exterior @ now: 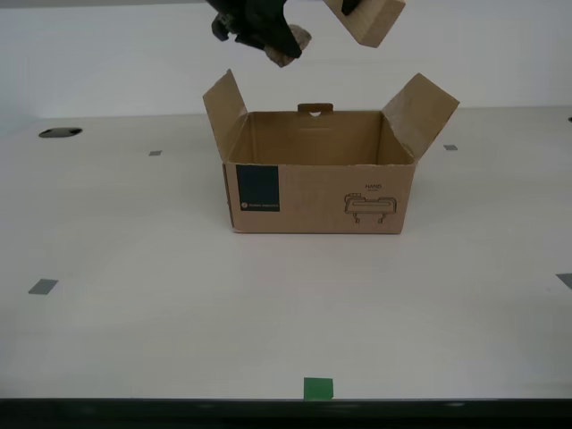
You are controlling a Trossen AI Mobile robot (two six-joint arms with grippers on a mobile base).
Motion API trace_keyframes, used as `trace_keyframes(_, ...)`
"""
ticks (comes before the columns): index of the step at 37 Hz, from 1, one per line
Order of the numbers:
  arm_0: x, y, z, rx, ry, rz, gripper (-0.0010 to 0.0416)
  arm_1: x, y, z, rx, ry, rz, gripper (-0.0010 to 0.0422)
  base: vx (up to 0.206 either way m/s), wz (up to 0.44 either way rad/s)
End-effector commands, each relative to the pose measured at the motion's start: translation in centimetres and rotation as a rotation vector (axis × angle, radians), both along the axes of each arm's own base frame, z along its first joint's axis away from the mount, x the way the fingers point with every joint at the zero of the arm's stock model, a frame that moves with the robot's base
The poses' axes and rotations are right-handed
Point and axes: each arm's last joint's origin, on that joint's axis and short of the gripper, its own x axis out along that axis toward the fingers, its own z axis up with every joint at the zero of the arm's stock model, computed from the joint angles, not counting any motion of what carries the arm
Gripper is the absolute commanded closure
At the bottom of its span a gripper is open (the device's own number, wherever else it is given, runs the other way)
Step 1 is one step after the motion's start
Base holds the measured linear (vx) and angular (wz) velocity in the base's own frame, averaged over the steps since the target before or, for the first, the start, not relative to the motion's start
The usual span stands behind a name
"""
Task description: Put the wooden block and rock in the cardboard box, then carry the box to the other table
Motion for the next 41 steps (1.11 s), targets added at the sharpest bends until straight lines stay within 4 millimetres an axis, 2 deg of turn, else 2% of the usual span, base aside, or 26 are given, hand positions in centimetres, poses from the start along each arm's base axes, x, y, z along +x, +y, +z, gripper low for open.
trace_keyframes(1,-0.6,-0.2,-0.1,0.018,-0.016,-0.002,0.0407,-0.5,0.1,-0.7,-0.004,0.0,-0.01,0.0413,0.0,0.0)
trace_keyframes(17,-3.7,-1.0,-3.1,0.073,-0.094,-0.016,0.0407,-2.1,0.9,-1.1,-0.037,-0.058,-0.009,0.0413,0.0,0.0)
trace_keyframes(23,-4.7,-1.0,-4.8,0.076,-0.098,-0.005,0.0407,-2.5,1.0,-2.0,-0.045,-0.03,-0.031,0.0413,0.0,0.0)
trace_keyframes(33,-5.5,-0.8,-7.9,0.066,-0.075,0.008,0.0406,-3.4,1.3,-2.7,-0.058,-0.054,-0.031,0.0412,0.0,0.0)
trace_keyframes(41,-5.5,-0.8,-8.4,0.07,-0.081,0.008,0.0406,-3.4,1.3,-2.7,-0.064,-0.039,-0.016,0.0412,0.0,0.0)
